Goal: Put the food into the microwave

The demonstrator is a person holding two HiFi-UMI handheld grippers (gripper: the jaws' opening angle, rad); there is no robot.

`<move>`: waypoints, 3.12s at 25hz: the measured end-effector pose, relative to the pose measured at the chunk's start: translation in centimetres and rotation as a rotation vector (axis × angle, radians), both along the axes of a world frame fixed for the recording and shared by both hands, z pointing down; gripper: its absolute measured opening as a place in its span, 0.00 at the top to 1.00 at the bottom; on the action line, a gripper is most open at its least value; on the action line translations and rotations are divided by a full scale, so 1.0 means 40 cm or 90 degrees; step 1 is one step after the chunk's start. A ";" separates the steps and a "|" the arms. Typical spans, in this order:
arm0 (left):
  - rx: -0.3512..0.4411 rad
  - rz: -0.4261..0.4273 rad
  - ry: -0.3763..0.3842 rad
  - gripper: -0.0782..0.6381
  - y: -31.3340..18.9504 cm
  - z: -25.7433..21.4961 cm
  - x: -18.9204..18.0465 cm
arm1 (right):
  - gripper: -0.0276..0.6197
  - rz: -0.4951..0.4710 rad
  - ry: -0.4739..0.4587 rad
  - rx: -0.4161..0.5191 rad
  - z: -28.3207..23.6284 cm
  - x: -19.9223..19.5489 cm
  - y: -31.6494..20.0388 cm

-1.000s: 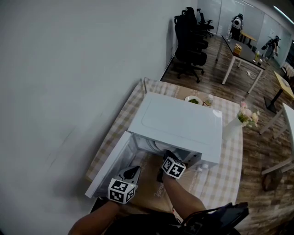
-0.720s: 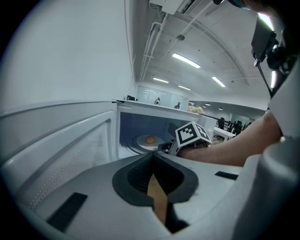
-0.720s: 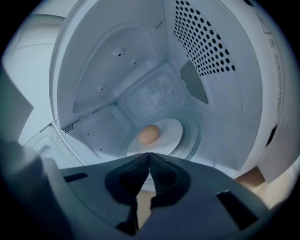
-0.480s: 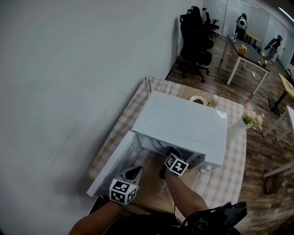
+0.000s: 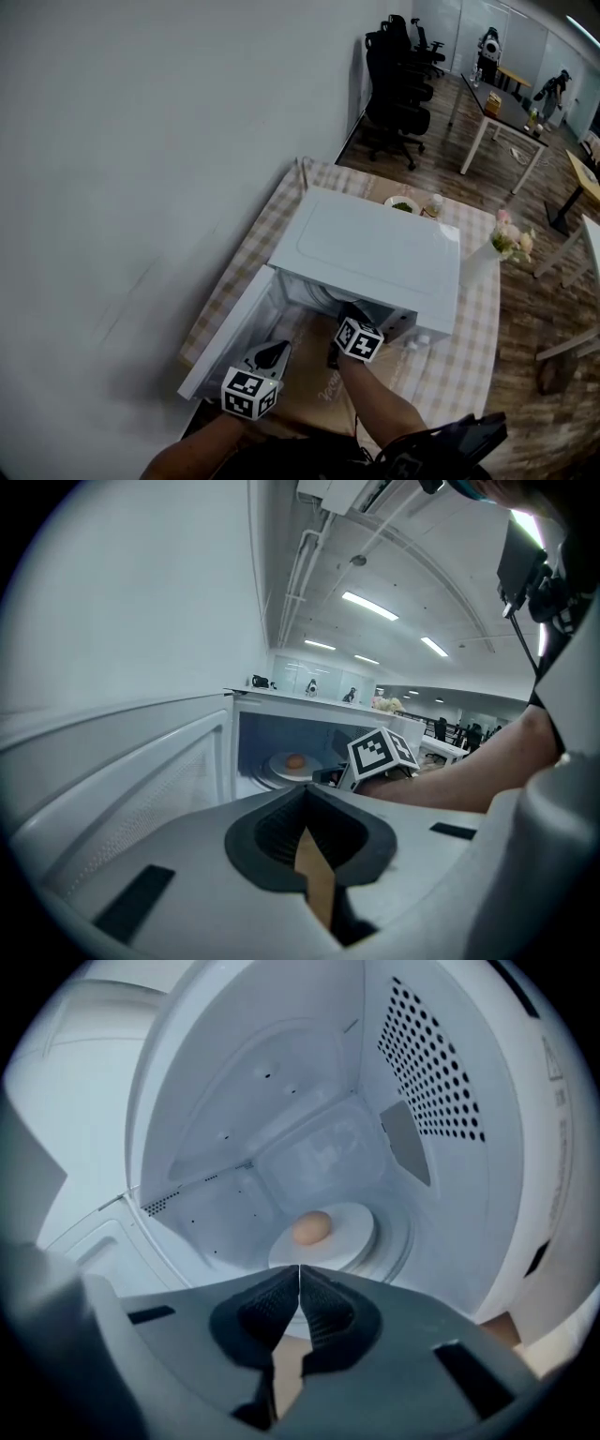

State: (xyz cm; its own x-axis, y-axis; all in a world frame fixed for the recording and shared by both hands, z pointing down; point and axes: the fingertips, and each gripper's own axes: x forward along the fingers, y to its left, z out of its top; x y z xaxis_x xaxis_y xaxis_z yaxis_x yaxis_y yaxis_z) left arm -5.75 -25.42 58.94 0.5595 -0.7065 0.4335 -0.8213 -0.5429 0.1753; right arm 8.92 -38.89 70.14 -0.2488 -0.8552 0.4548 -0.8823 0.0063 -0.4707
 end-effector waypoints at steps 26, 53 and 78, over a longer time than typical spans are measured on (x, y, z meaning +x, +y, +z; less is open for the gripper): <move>0.124 0.157 0.016 0.88 0.227 -0.132 0.045 | 0.94 -0.132 0.163 0.223 -0.370 -0.111 0.350; 0.209 0.204 0.086 0.88 0.510 -0.311 -0.065 | 0.94 -0.095 0.212 0.290 -0.632 -0.182 0.810; 0.219 0.127 0.100 0.88 0.553 -0.417 0.125 | 0.95 -0.077 0.162 0.277 -0.693 0.115 0.922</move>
State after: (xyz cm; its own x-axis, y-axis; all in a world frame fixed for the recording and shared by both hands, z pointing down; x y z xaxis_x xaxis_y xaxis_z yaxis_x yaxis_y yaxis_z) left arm -0.75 -3.29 42.26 0.7404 -0.6661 0.0903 -0.6719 -0.7373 0.0701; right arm 13.54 -2.00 42.41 -0.2854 -0.9505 0.1229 -0.9493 0.2627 -0.1727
